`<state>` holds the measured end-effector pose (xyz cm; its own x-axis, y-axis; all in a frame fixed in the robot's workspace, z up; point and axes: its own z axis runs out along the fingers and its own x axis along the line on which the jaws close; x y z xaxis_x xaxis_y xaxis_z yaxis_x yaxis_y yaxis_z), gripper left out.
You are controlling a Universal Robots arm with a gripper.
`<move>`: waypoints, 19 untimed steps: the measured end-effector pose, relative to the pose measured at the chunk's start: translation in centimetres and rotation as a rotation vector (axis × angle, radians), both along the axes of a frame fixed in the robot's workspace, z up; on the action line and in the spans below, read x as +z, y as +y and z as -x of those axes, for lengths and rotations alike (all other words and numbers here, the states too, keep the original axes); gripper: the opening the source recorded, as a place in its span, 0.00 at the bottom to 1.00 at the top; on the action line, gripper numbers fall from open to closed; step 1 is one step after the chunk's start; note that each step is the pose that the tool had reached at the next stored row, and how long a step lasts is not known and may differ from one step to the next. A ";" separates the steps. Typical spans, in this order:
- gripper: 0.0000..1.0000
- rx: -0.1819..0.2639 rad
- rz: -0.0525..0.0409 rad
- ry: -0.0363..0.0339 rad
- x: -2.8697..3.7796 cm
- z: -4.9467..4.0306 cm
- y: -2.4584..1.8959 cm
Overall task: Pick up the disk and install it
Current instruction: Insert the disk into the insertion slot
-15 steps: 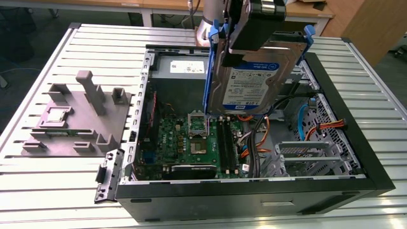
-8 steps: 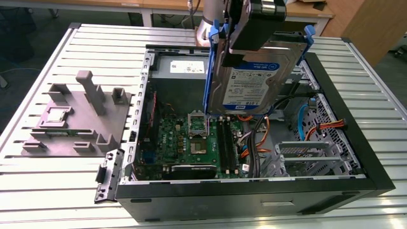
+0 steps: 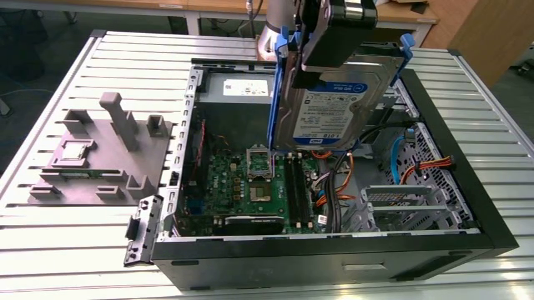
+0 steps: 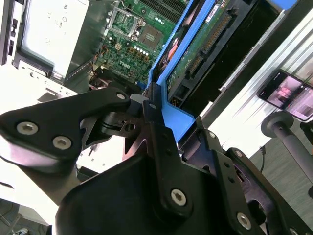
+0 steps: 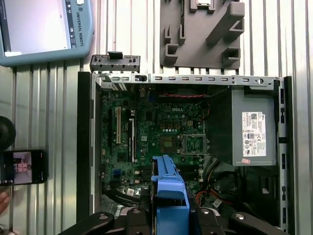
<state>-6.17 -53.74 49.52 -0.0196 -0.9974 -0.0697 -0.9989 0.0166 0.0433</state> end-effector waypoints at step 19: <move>0.36 0.000 0.0001 0.0000 0.00 0.00 -0.41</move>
<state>-6.17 -54.15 49.52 -0.0196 -0.9974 -0.0696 -0.9989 0.0166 0.0433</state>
